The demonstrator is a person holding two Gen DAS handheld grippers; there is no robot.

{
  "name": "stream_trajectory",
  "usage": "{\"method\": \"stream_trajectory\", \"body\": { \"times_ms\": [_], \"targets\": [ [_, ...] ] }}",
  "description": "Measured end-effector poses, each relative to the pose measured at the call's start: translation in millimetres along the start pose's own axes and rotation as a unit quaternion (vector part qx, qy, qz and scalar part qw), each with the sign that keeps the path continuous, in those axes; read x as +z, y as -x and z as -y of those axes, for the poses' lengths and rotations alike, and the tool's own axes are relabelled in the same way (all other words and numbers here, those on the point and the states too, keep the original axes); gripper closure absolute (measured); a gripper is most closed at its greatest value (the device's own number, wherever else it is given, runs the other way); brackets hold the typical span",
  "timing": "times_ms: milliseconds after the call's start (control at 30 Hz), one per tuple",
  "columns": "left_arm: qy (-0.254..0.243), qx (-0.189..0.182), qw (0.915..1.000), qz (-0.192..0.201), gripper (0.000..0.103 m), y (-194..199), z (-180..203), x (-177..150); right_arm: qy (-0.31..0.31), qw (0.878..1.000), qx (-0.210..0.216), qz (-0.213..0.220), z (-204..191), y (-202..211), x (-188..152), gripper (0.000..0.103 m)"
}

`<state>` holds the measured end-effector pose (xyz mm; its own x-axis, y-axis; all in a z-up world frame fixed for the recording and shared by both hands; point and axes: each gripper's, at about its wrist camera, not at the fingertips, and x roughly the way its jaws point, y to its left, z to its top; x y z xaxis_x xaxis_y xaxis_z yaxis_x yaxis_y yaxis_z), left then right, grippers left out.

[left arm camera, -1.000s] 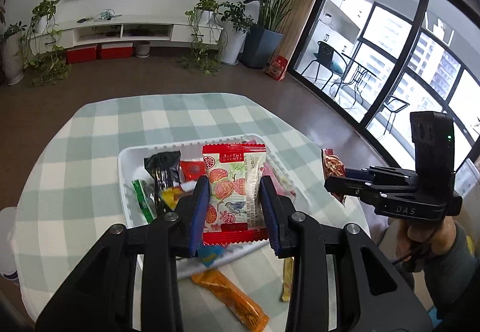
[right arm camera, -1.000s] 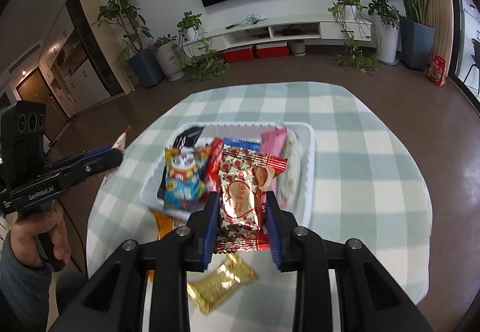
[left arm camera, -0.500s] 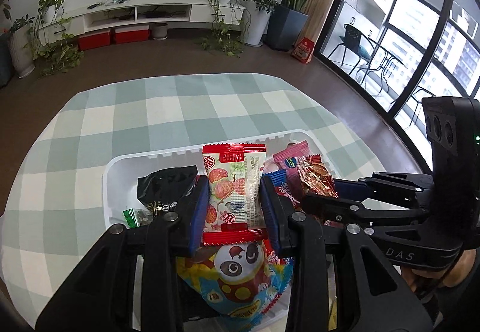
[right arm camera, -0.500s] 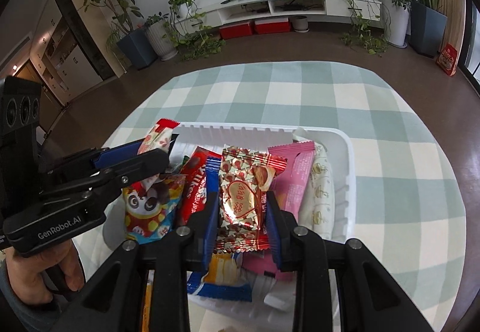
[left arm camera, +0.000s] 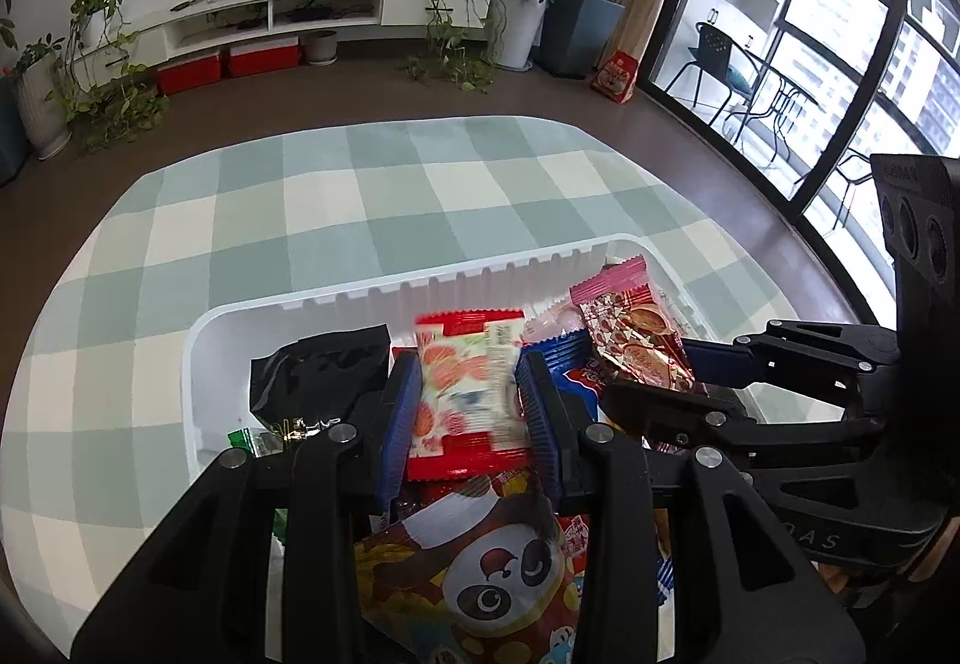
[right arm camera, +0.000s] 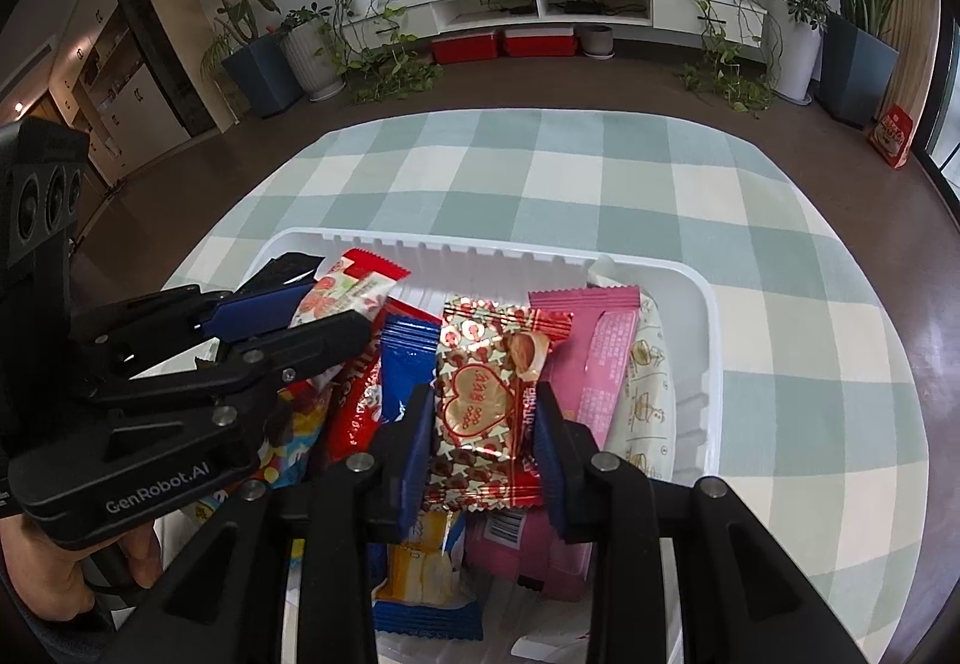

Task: Organize snacks
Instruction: 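Carry biscuit packet into tray with left gripper while right carries heart packet, then open both grippers and withdraw them from the tray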

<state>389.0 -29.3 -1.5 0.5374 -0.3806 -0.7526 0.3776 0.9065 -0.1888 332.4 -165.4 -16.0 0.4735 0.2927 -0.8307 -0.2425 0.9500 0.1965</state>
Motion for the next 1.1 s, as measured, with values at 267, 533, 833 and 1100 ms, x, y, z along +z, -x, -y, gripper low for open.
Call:
{"method": "stream_trajectory", "body": {
  "times_ms": [267,533,833,1100],
  "targets": [
    [0.002,-0.005,1.0,0.007,0.07,4,-1,0,0.01,1.0,-0.006,-0.001,-5,1,-1,0.064],
    [0.003,-0.005,0.9999,0.013,0.07,5,1,-2,0.011,1.0,-0.012,0.002,-5,5,-2,0.06],
    [0.006,0.015,0.9981,0.06,0.03,35,7,-1,-0.004,0.999,-0.02,0.026,3,21,-4,0.045],
    [0.005,0.033,0.9928,0.115,0.0,88,14,-19,-0.061,0.995,-0.013,0.083,20,66,-14,0.02]
  ]
}}
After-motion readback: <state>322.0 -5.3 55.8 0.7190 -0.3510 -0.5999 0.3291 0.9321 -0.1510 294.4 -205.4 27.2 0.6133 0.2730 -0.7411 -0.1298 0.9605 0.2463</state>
